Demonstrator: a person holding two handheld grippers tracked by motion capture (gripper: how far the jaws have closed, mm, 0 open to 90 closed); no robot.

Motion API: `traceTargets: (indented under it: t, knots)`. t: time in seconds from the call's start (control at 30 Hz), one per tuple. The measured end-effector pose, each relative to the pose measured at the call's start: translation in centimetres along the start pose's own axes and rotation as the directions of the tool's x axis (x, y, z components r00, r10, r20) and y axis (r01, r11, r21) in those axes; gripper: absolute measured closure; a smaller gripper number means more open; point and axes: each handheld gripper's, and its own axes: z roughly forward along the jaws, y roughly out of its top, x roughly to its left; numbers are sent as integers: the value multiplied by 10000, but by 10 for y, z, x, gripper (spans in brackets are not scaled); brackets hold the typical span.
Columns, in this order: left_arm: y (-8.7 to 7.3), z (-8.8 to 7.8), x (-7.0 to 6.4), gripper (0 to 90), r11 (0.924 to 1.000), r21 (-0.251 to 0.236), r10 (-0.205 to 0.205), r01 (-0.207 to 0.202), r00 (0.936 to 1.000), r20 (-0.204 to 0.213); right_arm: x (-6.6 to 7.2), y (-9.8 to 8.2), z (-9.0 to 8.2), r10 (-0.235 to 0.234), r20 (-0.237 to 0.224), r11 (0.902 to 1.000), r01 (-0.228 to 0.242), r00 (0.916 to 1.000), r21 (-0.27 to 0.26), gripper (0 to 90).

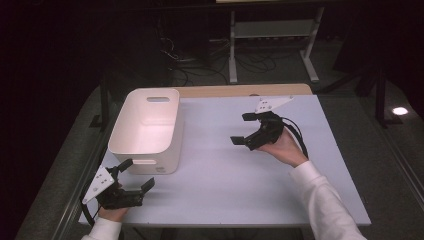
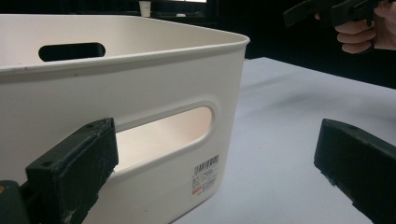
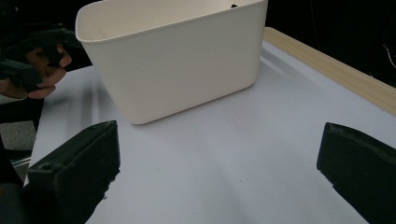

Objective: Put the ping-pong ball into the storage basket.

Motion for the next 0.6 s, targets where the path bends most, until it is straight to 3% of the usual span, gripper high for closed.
traceTargets:
  t: [0.6]
  knots:
    - [0, 0, 0, 0, 10000, -31, -13, 13, 10000, 22, -2, -15, -14, 112, 314, 9997, -105, 9994, -218, 0]
